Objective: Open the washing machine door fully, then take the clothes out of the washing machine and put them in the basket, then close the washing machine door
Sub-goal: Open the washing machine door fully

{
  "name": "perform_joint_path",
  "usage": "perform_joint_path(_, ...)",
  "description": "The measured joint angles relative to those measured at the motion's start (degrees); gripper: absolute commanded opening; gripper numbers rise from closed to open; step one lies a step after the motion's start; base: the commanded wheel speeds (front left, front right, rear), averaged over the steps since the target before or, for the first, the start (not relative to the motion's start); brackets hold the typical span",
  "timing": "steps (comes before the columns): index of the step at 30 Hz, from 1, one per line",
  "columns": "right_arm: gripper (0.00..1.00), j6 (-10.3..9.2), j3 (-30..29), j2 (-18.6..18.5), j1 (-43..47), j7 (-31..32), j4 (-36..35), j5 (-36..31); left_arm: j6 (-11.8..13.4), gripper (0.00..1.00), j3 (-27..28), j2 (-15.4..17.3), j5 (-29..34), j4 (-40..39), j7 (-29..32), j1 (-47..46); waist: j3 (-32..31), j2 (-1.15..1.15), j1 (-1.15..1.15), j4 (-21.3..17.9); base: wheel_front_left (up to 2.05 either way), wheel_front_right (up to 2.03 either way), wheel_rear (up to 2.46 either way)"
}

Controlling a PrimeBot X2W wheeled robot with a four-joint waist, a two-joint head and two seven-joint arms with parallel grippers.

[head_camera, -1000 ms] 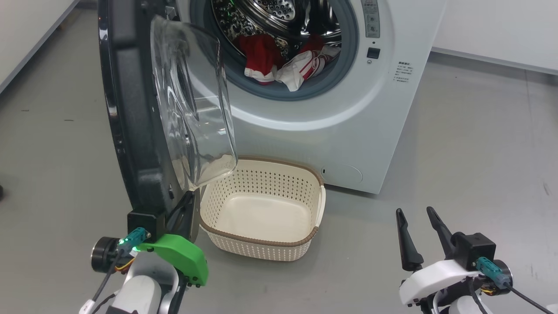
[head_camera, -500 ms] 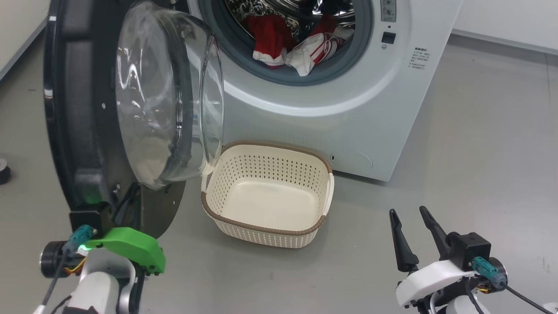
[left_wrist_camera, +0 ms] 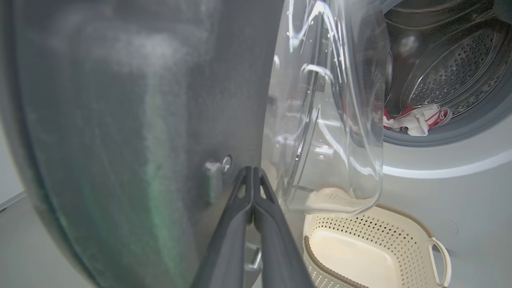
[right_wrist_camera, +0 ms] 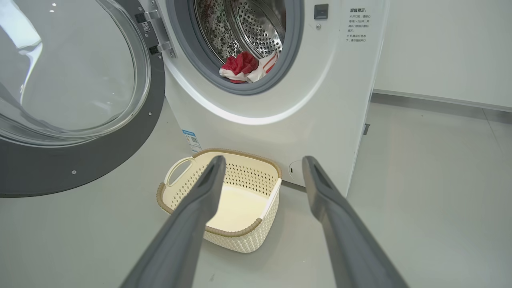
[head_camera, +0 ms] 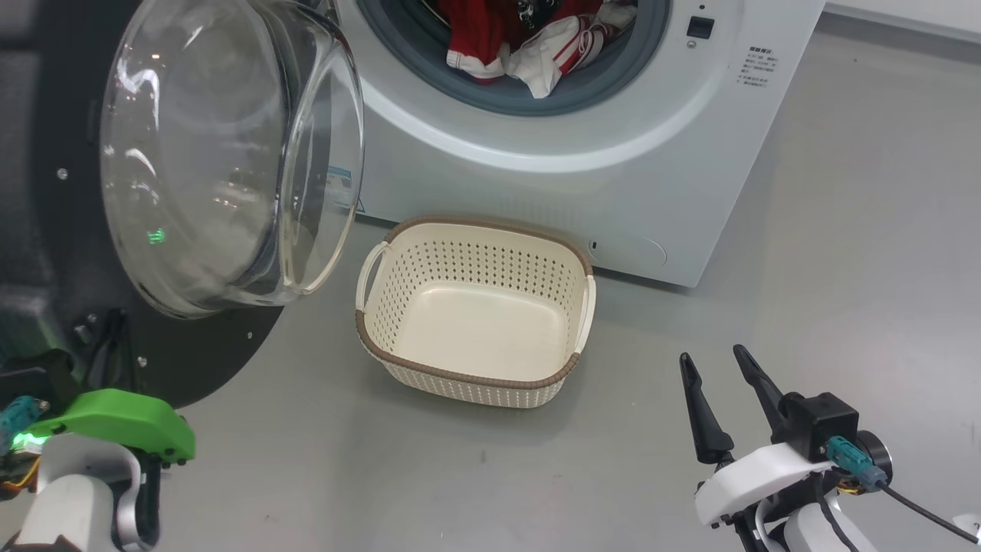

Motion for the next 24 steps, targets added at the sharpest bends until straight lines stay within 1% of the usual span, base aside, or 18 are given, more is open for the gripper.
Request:
perform_joint_path(15, 1.0, -0.07, -0.1, -2.5, -2.9, 1.6, -1.9, -1.4, 0.6, 0.0, 6.9, 3.1, -3.4, 1.4, -0.6, -5.0, 6.9, 0.0, 0.0, -0.5, 0.0, 0.0, 0.0)
perform_joint_path(17, 1.0, -0.09, -0.3, -3.1, -3.4, 2.0, -2.5, -1.5, 0.7, 0.0, 8.5, 3.3, -4.5, 2.3, -0.7, -6.3, 8.4, 0.0, 0.0, -0.5, 0.0, 0.0, 0.0)
perform_joint_path(24, 1.0, -0.51, -0.6, -4.3, -4.3, 2.8, -3.2, -2.4, 0.7, 0.0, 11.2, 4.6, -6.0, 4.8, -0.8, -8.6, 11.1, 0.0, 0.0, -0.5, 0.0, 0.0, 0.0)
